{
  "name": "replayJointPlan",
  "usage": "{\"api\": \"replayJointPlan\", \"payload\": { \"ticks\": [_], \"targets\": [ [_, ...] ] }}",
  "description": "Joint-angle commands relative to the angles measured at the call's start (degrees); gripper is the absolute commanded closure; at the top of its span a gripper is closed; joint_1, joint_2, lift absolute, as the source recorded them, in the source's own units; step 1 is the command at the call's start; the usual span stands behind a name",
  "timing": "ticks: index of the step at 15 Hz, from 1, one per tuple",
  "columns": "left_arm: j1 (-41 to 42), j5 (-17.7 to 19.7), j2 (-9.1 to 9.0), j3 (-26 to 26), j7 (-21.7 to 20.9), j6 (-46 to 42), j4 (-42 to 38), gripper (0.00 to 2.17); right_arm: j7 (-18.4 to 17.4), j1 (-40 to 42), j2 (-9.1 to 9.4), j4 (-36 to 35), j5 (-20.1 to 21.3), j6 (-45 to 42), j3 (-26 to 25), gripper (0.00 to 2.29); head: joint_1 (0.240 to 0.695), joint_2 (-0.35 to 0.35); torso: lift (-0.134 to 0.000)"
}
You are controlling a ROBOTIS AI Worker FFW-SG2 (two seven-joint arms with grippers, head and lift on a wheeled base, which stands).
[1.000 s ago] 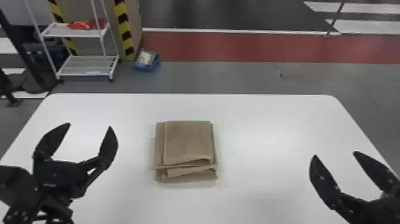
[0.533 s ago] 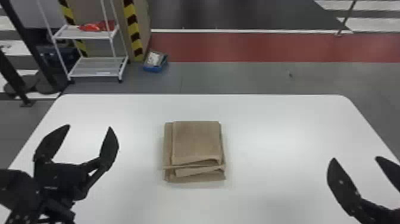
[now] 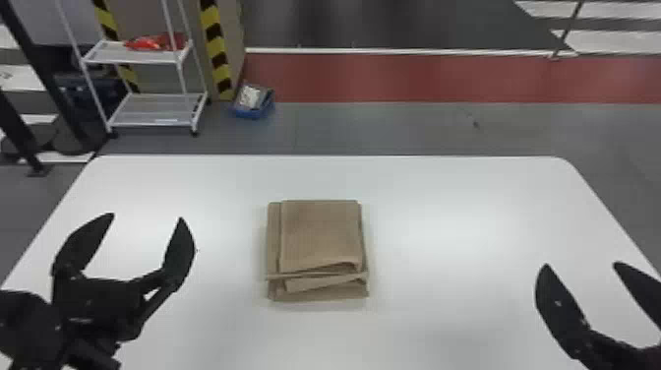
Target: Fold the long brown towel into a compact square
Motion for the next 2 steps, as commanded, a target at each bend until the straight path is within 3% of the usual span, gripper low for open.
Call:
{"api": "replayJointPlan", "payload": {
  "ticks": [1,2],
  "targets": [
    [0.1,-0.1,-0.03,-0.1,0.0,0.0,-0.3,0.06,-0.1,0.0,-0.24,0.0,0.0,0.0,0.1,0.03,0.695,-0.019,-0.125],
    [0.1,-0.2,-0.12,-0.1,0.0,0.0,-0.2,0.06,0.0,0.0,-0.32,-0.1,0.0,0.0,0.1,0.03,0.695,-0.019,-0.125]
  ]
}}
